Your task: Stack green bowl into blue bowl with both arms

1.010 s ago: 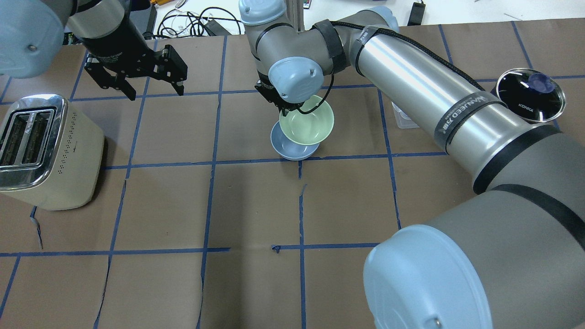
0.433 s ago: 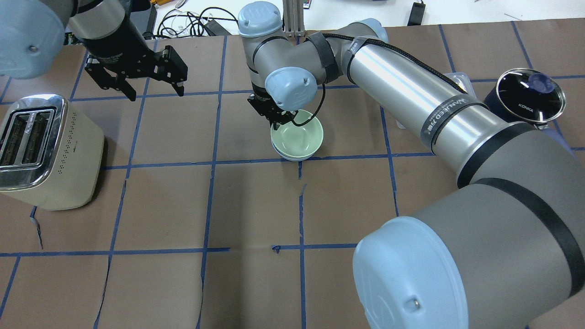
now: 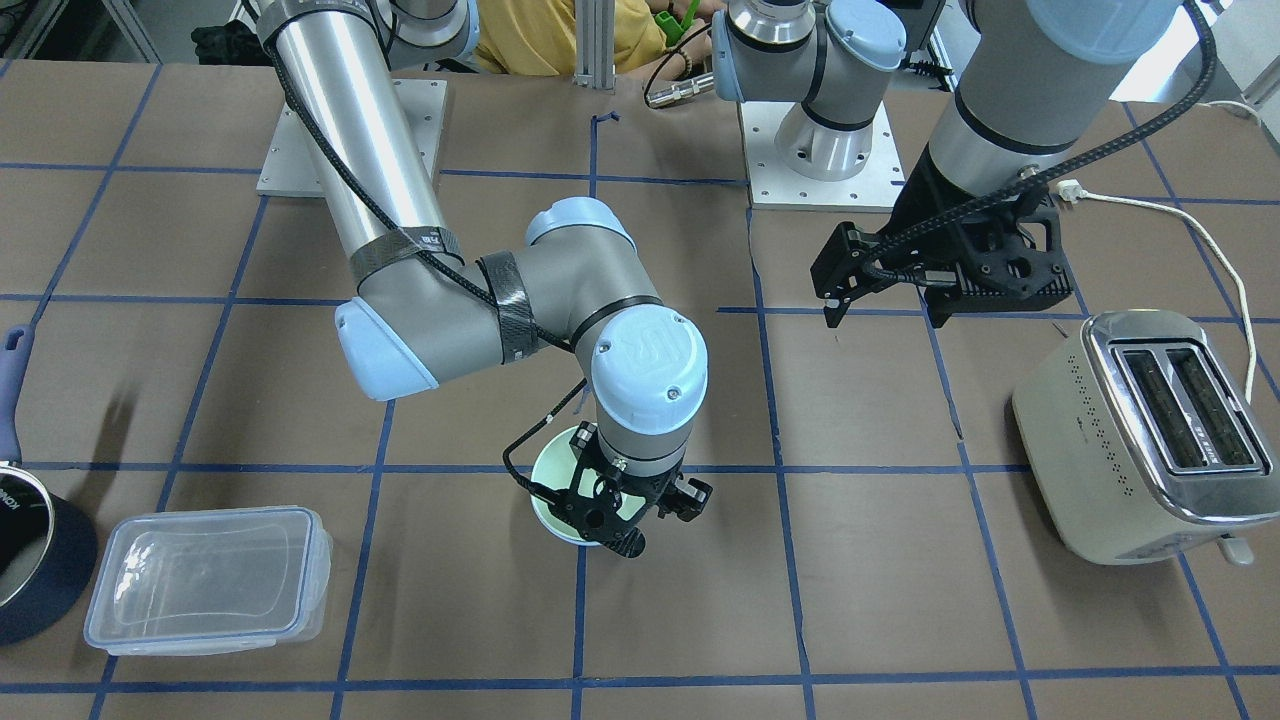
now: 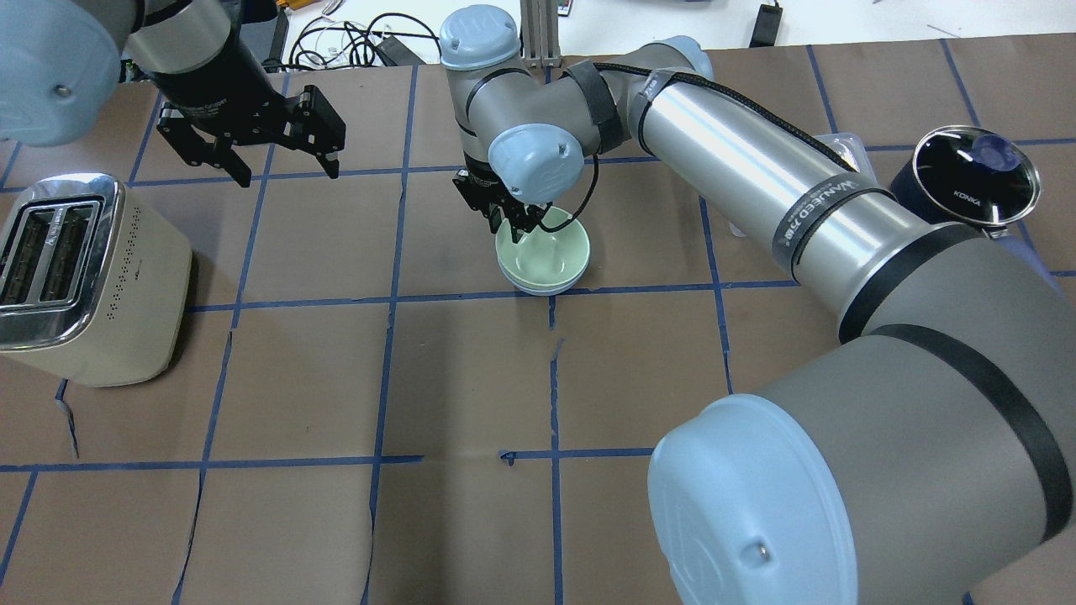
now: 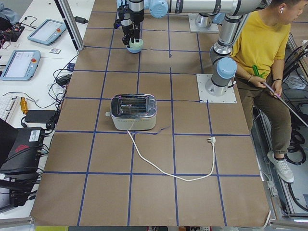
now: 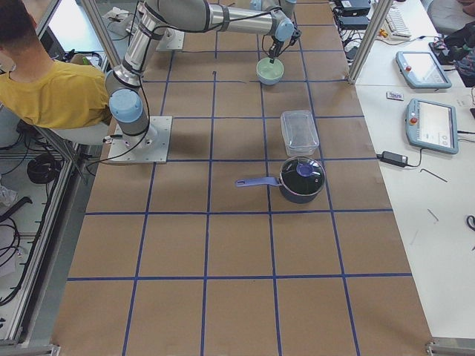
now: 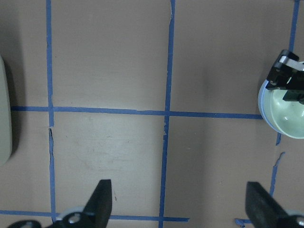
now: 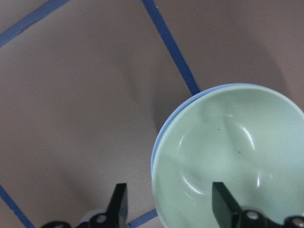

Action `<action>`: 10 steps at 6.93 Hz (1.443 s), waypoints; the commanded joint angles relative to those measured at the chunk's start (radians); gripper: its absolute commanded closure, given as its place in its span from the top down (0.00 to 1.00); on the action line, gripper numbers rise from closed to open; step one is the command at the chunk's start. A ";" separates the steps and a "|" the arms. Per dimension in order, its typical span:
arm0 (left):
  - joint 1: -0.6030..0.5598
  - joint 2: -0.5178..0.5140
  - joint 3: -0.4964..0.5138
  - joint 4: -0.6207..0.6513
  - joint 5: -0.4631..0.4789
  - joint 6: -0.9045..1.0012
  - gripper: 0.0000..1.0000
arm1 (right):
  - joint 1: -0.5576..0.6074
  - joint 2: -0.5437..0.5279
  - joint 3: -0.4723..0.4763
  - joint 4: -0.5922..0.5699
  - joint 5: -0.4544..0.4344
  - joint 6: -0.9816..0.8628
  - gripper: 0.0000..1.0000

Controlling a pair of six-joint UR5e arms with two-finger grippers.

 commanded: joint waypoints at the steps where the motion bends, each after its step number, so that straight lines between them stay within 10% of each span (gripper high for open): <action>1: 0.000 -0.001 0.001 0.000 0.000 -0.001 1.00 | -0.033 -0.037 -0.061 0.087 -0.009 -0.043 1.00; 5: -0.002 0.003 0.004 0.000 0.002 -0.001 1.00 | -0.236 -0.268 -0.013 0.310 -0.013 -0.548 1.00; 10: -0.002 0.000 0.006 0.000 0.000 -0.001 1.00 | -0.395 -0.674 0.345 0.307 -0.018 -0.753 1.00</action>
